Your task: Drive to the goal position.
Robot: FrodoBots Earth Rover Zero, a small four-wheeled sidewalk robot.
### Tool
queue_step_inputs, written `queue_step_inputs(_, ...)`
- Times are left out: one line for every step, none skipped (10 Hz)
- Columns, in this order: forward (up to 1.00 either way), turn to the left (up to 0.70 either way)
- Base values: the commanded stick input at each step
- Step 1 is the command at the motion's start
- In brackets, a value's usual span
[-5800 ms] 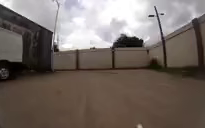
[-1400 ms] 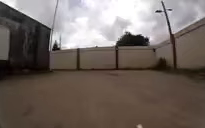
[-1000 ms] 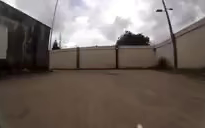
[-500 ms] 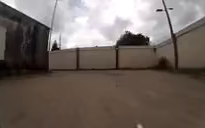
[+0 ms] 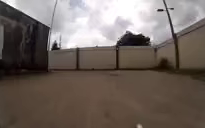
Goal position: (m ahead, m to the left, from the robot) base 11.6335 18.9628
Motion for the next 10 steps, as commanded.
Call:
queue_step_inputs(0.3,0.0)
queue_step_inputs(0.3,0.0)
queue_step_inputs(0.3,0.0)
queue_step_inputs(0.3,0.0)
queue_step_inputs(0.3,0.0)
queue_step_inputs(0.3,0.0)
queue_step_inputs(0.3,0.0)
queue_step_inputs(0.3,0.0)
queue_step_inputs(0.3,0.0)
queue_step_inputs(0.3,0.0)
